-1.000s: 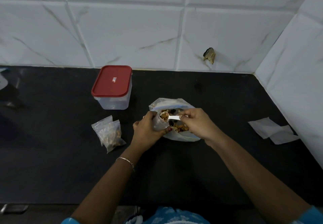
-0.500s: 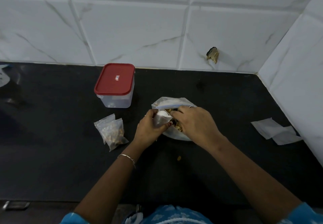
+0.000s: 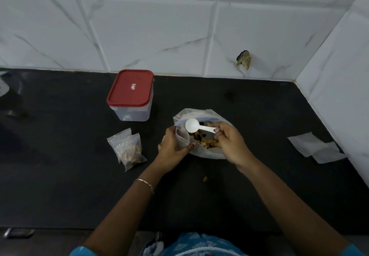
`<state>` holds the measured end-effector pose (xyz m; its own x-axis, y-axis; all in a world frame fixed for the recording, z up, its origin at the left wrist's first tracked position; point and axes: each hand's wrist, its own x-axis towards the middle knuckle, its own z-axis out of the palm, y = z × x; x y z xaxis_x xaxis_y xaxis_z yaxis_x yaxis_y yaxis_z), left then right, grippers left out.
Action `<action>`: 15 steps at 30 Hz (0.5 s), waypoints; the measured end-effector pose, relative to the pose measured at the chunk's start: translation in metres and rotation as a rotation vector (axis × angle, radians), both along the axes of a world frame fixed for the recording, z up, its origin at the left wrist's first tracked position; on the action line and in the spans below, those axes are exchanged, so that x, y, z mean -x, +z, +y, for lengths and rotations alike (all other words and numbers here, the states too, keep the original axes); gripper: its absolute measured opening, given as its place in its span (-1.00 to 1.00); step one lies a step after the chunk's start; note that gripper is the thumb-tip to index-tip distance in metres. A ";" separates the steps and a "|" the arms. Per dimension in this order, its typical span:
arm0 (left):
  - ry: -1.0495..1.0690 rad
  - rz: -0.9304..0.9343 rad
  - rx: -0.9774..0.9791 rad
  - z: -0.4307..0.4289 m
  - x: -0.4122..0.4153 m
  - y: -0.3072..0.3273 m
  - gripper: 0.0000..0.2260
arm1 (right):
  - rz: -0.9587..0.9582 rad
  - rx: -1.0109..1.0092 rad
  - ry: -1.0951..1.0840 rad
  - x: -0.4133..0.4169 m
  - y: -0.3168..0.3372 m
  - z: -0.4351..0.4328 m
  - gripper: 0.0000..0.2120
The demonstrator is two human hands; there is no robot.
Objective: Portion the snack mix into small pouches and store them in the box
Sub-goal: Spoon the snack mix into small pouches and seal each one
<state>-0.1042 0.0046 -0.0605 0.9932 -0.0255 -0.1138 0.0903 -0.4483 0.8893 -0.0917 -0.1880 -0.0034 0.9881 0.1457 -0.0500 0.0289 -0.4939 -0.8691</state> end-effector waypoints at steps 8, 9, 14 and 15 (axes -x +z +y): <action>-0.005 0.058 0.006 0.017 0.013 -0.011 -0.37 | -0.143 0.375 -0.073 -0.011 -0.025 -0.025 -0.76; -0.014 0.060 -0.003 0.018 0.014 -0.012 -0.38 | -0.221 0.425 -0.065 -0.015 -0.026 -0.022 -0.76; -0.091 0.067 -0.080 0.026 0.018 -0.008 -0.38 | -0.486 0.747 0.103 -0.041 -0.032 -0.003 -0.72; -0.106 0.065 -0.094 0.027 0.018 -0.008 -0.39 | -0.507 0.811 0.156 -0.044 -0.031 0.000 -0.70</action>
